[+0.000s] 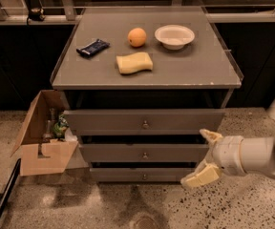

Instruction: Open bottom drawer

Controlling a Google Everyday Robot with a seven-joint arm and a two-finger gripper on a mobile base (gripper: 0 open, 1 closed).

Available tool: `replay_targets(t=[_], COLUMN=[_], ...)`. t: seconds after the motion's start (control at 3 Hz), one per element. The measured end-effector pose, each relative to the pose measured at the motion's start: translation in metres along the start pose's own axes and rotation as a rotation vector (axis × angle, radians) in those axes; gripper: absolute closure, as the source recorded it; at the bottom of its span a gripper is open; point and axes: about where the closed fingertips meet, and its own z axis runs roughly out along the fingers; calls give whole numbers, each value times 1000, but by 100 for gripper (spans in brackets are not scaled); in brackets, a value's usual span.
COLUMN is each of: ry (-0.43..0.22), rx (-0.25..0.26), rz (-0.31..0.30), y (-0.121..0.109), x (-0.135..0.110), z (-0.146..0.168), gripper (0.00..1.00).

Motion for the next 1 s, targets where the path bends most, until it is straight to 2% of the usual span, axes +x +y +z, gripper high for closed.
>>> replay_targets(t=[0.33,0.67,1.0], ry=[-25,-25,-27], rx=[-56,-118,-128], rz=[39,106,115], y=[0,5,7], x=[26,55,59], z=[40,76,80], gripper=[0,0,18])
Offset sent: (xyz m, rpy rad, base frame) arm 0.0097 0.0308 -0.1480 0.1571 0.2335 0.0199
